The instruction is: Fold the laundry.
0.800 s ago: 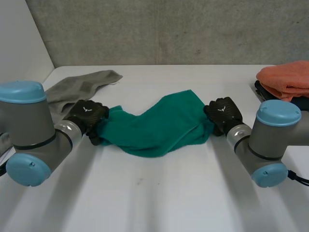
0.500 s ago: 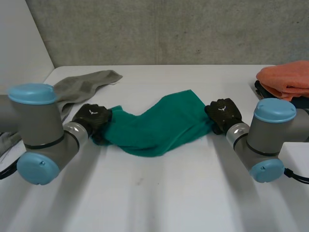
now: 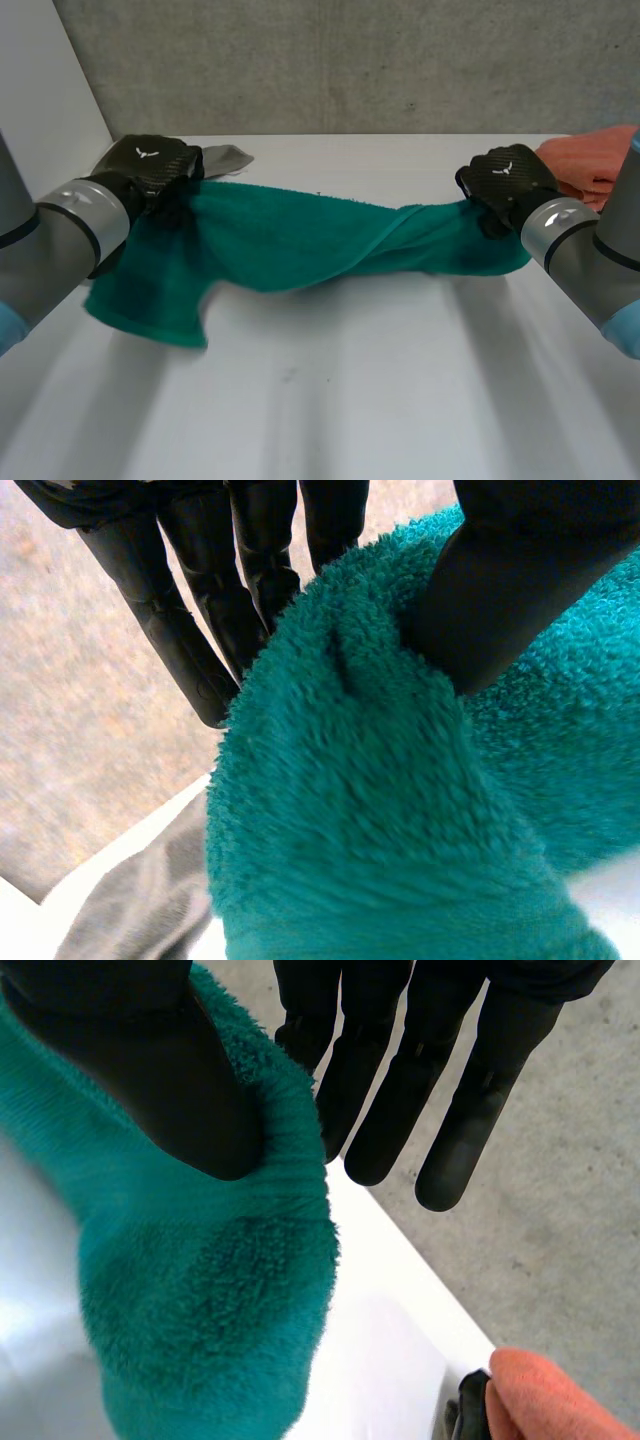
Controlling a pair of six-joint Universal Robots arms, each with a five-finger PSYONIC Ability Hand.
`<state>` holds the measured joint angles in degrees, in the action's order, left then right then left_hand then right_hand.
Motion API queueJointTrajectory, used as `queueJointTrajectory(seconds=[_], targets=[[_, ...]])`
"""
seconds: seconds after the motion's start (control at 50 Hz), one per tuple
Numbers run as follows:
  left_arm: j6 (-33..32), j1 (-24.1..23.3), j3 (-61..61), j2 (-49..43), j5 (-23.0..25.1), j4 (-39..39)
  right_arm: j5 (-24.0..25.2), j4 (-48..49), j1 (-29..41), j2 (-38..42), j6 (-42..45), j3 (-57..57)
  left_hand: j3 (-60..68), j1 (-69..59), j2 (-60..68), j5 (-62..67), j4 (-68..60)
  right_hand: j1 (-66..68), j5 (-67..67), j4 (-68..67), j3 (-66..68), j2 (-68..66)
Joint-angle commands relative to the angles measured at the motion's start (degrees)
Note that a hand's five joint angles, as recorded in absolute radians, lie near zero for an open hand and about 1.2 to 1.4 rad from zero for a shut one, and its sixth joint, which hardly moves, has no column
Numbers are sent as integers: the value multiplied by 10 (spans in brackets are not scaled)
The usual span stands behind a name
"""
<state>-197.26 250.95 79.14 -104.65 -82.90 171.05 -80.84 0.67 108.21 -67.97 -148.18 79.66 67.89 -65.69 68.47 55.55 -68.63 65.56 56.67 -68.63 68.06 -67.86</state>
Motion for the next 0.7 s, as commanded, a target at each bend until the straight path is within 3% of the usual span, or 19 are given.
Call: queueJointTrajectory(seconds=[0.02,0.08,0.12,0.24,0.4,0.52,0.58,0.7], targets=[[-2,20,-91,-187,-14,7,-10,43,18,70,0,-24,121,-143,115,144,-114,144,133,-114,119,-121],[-17,30,-146,-265,-31,13,-33,63,24,112,-3,-37,-36,14,-42,-13,44,144,133,-114,119,-121],[-19,34,-183,-298,-37,15,-55,74,30,135,-4,-43,-274,252,-280,-251,282,144,133,-114,119,-121],[-23,33,-207,-287,-46,19,-98,98,52,151,-1,-37,-573,551,-579,-550,581,144,133,-114,119,-121],[-41,23,-96,-176,-89,14,-99,121,58,140,3,-24,-525,503,-531,-501,532,144,133,-114,119,-121],[-137,-11,69,-73,-89,17,-96,115,52,136,16,-25,-419,397,-425,-396,426,144,133,-114,119,-121],[-180,-13,132,-50,-89,19,-93,115,50,136,23,-25,-321,299,-327,-298,329,144,133,-114,119,-121],[-186,-10,178,-57,-82,66,-91,114,53,136,31,-24,-343,321,-349,-319,350,144,133,-114,119,-121]])
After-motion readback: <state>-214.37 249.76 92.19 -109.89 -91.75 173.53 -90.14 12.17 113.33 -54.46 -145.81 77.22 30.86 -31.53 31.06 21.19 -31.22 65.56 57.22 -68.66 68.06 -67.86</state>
